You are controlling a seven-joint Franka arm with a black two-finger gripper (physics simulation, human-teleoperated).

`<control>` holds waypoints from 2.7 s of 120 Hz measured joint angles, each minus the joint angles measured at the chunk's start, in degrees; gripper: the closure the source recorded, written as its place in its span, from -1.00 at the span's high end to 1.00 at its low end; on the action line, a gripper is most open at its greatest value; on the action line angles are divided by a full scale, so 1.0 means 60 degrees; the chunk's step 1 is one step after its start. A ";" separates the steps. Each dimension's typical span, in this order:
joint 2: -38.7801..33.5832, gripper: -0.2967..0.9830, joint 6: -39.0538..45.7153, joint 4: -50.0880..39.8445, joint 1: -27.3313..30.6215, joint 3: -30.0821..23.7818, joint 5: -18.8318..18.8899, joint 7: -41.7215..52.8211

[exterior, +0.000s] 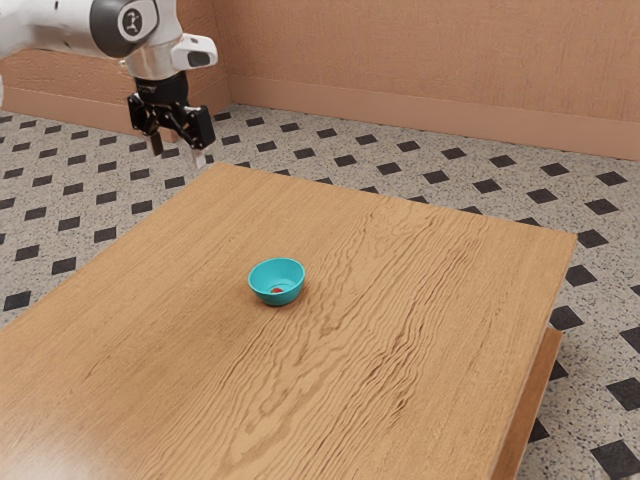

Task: Take strawberry from the bowl

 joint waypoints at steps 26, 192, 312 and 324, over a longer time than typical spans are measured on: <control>0.0043 0.54 0.0008 0.0100 -0.0031 -0.0019 0.0003 0.0016; 0.4953 0.19 0.2845 0.1012 -0.0572 -0.0160 -0.0470 0.0253; 0.4992 -0.35 0.3622 0.0706 -0.0509 -0.0175 -0.0480 0.1270; 0.4336 -0.34 0.3477 0.0171 -0.0631 -0.0174 -0.0509 0.1297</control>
